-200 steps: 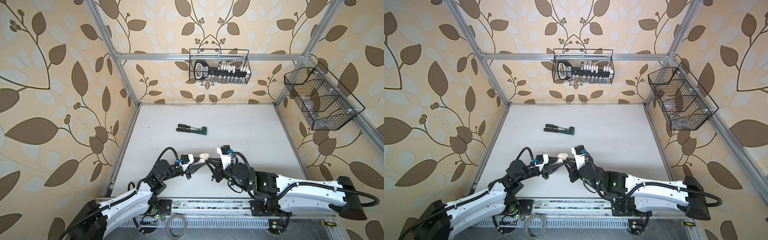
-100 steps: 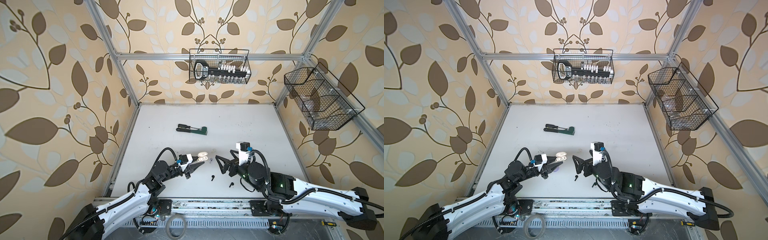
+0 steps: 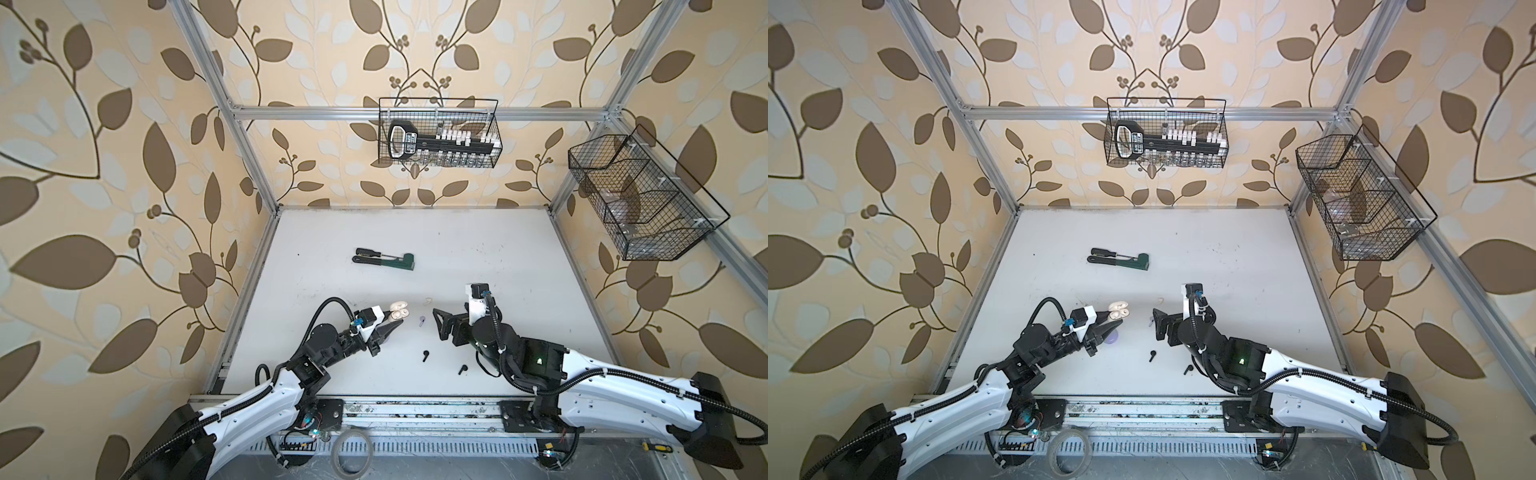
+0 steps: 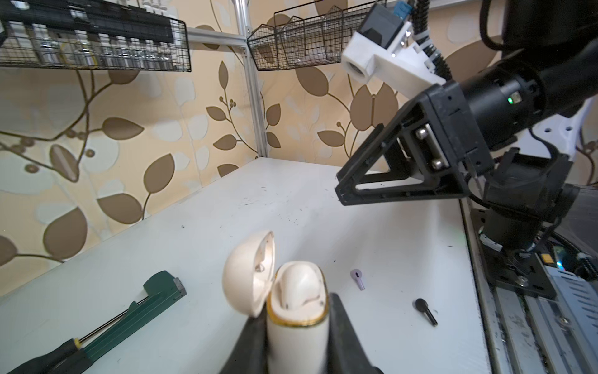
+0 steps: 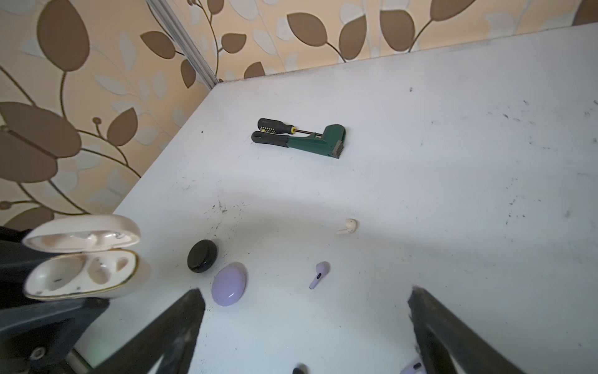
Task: Insert wireless bluetooth earbuds into charging case
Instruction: Insert the wireless bluetooth earbud into the charging case, then pick up the wireless bluetooth earbud from the center of the table.
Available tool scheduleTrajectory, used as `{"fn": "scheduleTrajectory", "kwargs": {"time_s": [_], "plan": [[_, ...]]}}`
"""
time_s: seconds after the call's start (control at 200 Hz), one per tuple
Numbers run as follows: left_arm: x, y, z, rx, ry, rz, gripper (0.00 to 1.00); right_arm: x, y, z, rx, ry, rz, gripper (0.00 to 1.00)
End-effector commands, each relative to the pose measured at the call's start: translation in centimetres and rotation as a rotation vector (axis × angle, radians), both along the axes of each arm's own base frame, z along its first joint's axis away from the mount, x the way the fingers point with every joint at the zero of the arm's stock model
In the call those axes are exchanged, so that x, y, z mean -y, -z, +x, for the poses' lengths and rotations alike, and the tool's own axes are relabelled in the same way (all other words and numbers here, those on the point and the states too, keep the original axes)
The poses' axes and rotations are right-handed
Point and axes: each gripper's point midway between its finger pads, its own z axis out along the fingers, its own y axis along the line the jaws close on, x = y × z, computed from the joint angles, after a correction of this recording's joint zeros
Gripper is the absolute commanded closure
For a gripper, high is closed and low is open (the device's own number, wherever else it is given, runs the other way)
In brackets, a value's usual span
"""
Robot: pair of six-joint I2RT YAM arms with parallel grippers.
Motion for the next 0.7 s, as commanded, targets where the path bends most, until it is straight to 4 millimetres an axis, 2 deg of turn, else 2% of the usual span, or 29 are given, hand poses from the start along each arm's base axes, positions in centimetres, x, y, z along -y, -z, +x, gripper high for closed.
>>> {"fn": "scheduleTrajectory", "kwargs": {"time_s": [0.0, 0.125, 0.295, 0.475, 0.595, 0.695], "plan": [[-1.1, -2.0, 1.1, 0.036, -0.038, -0.072, 1.00, 1.1, 1.9, 0.8, -0.061, 0.051, 0.009, 0.00], [-1.5, -2.1, 1.7, 0.000, -0.022, -0.088, 1.00, 1.9, 3.7, 2.0, -0.132, 0.087, 0.006, 0.00], [-1.6, -2.2, 1.7, 0.005, -0.032, -0.067, 1.00, 1.3, 5.1, 3.0, -0.164, 0.080, -0.045, 0.00], [-1.8, -2.2, 1.6, 0.003, -0.038, -0.072, 1.00, -1.2, 6.0, 4.3, -0.183, 0.032, -0.086, 0.02], [-1.8, -2.2, 1.7, 0.007, -0.046, -0.071, 1.00, -3.2, 7.0, 5.6, -0.233, 0.009, -0.147, 0.11], [-1.8, -2.2, 1.5, 0.008, -0.037, -0.072, 1.00, -5.2, 8.8, 6.8, -0.296, -0.019, -0.204, 0.18]]}}
